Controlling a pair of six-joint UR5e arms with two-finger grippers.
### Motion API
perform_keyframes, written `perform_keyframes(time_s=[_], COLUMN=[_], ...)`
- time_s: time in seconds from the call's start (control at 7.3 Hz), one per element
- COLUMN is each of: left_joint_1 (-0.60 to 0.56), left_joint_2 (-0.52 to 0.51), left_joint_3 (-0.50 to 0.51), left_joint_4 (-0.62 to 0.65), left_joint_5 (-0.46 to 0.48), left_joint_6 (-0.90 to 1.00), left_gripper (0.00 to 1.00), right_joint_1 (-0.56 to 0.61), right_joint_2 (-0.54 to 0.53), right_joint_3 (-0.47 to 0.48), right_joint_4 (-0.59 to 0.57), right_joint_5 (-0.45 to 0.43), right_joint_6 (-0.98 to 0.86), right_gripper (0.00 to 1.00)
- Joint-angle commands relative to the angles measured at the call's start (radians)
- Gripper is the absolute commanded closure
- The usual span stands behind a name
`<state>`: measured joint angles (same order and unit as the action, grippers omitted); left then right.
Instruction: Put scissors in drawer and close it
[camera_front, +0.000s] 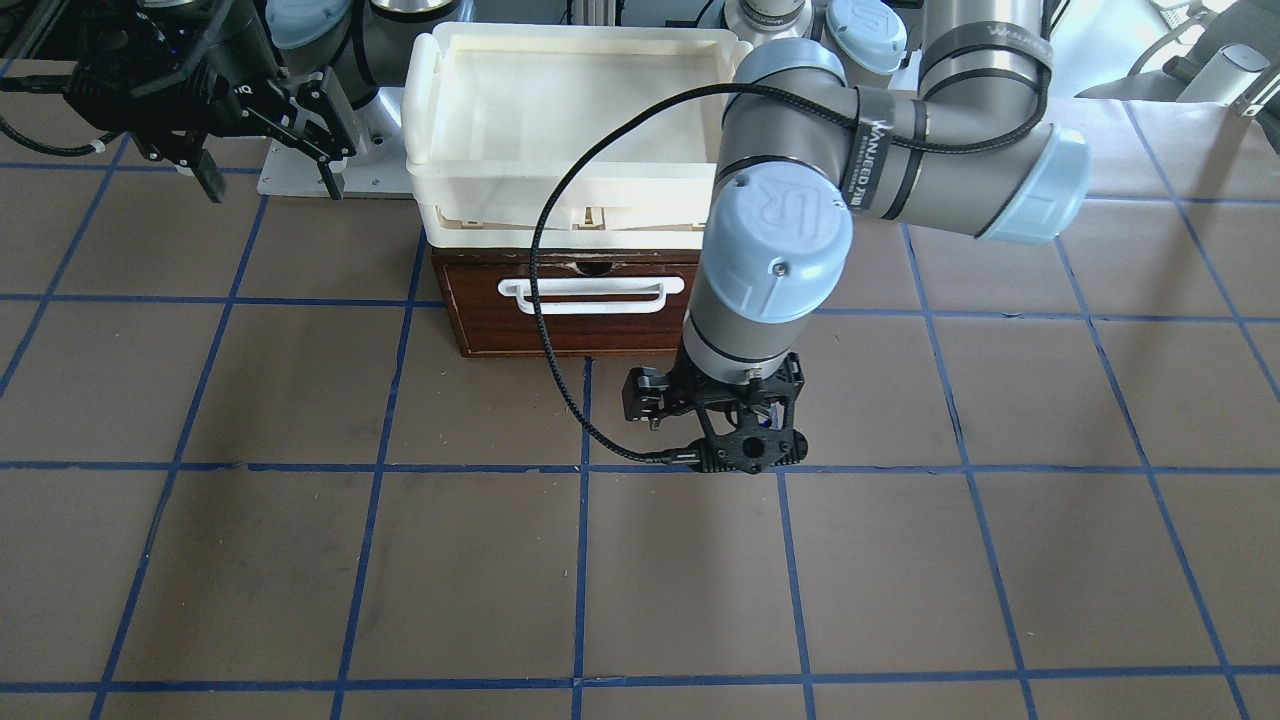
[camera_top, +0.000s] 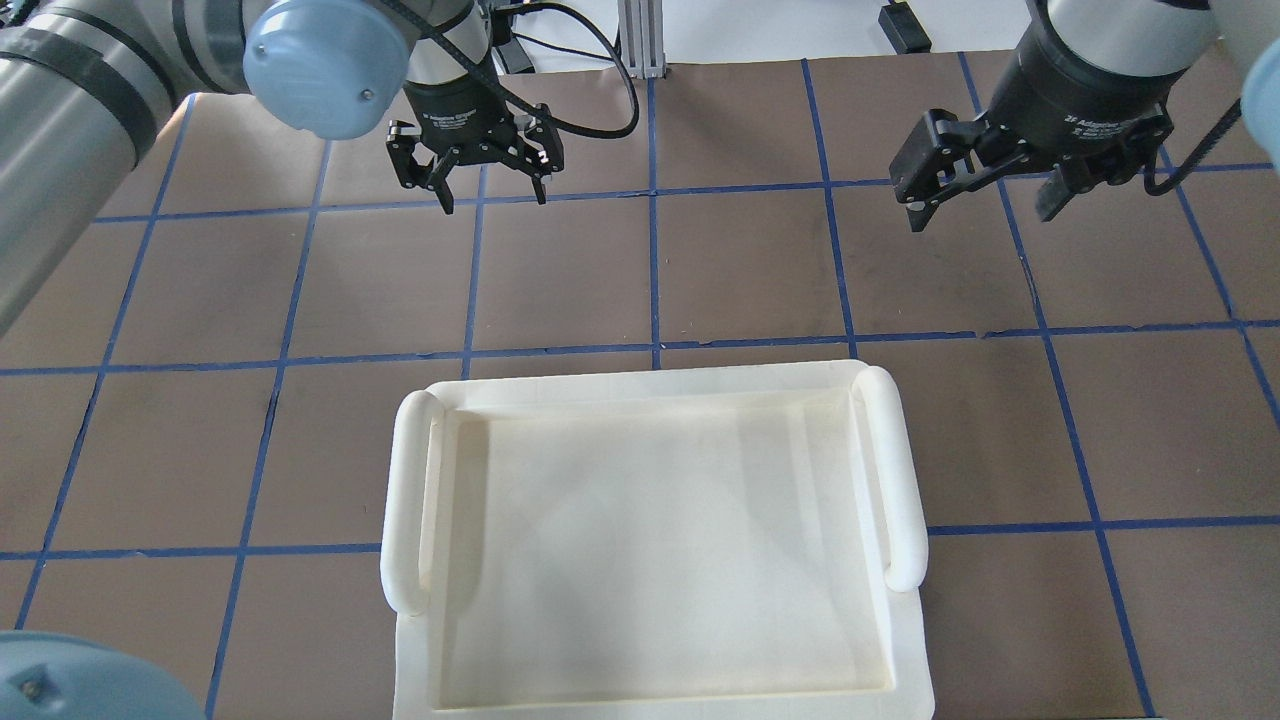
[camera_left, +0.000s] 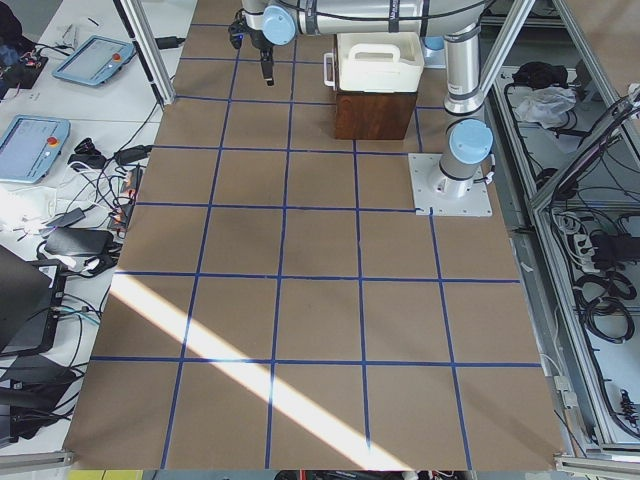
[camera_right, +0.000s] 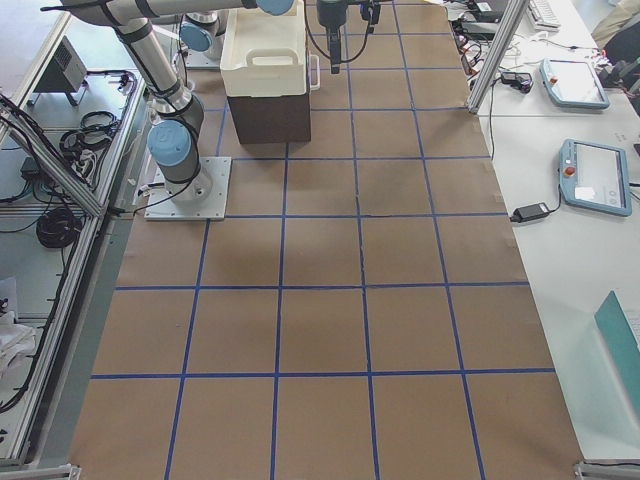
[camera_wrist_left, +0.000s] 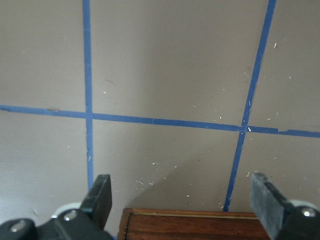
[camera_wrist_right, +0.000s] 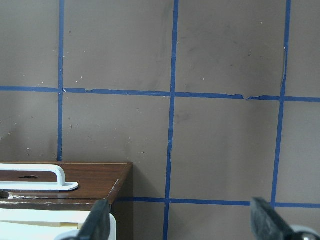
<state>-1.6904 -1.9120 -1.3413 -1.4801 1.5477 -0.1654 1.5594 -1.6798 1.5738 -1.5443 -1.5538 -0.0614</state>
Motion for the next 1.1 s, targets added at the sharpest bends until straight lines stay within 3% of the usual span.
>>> perform_keyframes(time_s=[0.0,0.14,0.55,0.96], left_joint_1=[0.075,0.124,0.196,0.247], left_joint_2=[0.08,0.123,0.247,0.314], left_joint_3=[-0.001,-0.009,-0.065,-0.148], left_joint_4=[0.003,-0.009,-0.12,-0.104], left_joint_5=[0.005,0.006,0.005,0.006], left_joint_6=[0.169,0.267,0.297,0.313], left_gripper=[0.0,0.0,0.0,0.0], right_joint_1=[-0.001,0.001,-0.001,0.001], right_joint_2=[0.0,0.0,0.0,0.0], right_joint_3=[0.0,0.0,0.0,0.0], right_joint_4=[0.001,0.0,0.001,0.0], right_joint_5=[0.001,0.001,-0.002,-0.002], right_joint_6=[-0.001,-0.001,-0.005,-0.005], right_gripper=[0.0,0.0,0.0,0.0])
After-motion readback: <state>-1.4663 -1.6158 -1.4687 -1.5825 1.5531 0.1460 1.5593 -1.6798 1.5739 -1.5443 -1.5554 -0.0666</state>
